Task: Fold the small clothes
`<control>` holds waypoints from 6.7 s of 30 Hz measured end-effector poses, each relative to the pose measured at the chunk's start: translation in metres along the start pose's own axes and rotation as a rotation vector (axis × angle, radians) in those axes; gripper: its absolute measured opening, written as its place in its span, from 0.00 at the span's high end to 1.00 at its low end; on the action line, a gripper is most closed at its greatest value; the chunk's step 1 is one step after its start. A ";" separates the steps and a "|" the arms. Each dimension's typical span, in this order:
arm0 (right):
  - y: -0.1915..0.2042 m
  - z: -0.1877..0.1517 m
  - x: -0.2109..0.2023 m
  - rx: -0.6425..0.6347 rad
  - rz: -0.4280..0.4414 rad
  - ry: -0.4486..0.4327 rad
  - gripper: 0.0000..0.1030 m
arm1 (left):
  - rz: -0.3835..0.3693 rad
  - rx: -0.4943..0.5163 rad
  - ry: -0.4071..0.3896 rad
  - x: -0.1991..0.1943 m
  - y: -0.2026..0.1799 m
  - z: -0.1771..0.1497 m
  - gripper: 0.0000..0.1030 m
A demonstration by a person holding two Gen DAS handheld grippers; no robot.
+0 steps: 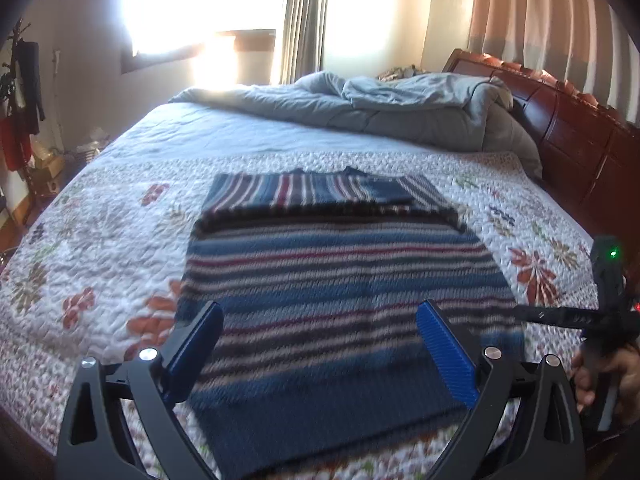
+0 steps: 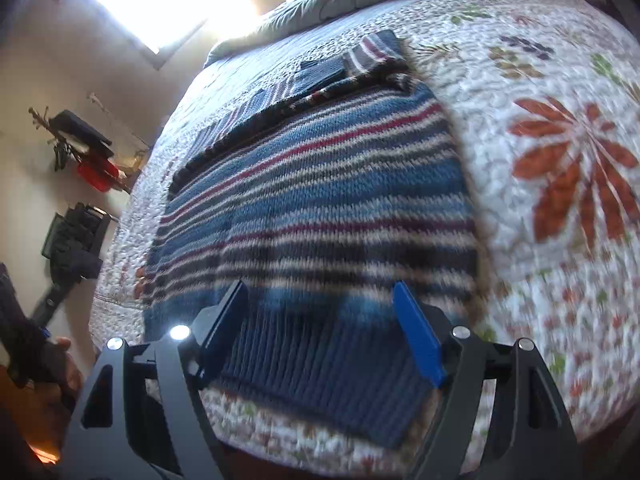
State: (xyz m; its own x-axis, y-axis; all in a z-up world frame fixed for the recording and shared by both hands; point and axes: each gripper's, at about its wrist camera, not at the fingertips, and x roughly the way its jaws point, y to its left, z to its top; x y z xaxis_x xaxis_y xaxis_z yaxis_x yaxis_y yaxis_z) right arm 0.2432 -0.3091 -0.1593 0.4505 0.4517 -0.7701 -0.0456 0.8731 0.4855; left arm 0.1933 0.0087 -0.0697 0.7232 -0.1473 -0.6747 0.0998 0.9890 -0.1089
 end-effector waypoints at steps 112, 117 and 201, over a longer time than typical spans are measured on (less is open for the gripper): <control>-0.003 0.125 -0.073 0.126 0.381 -0.105 0.92 | -0.710 -0.695 0.075 0.059 0.162 0.086 0.92; -0.001 0.165 -0.054 0.099 0.338 -0.105 0.92 | -0.703 -0.679 0.085 0.087 0.165 0.122 0.92; -0.015 0.349 0.118 -0.264 -0.036 -0.034 0.92 | -0.216 -0.150 0.175 0.314 0.183 0.264 0.92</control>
State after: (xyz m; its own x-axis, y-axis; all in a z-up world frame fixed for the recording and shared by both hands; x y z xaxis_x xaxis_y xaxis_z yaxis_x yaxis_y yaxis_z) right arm 0.6080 -0.3328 -0.1132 0.4858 0.4173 -0.7680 -0.2579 0.9080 0.3303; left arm 0.6192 0.1460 -0.1083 0.5663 -0.3661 -0.7385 0.1266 0.9240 -0.3610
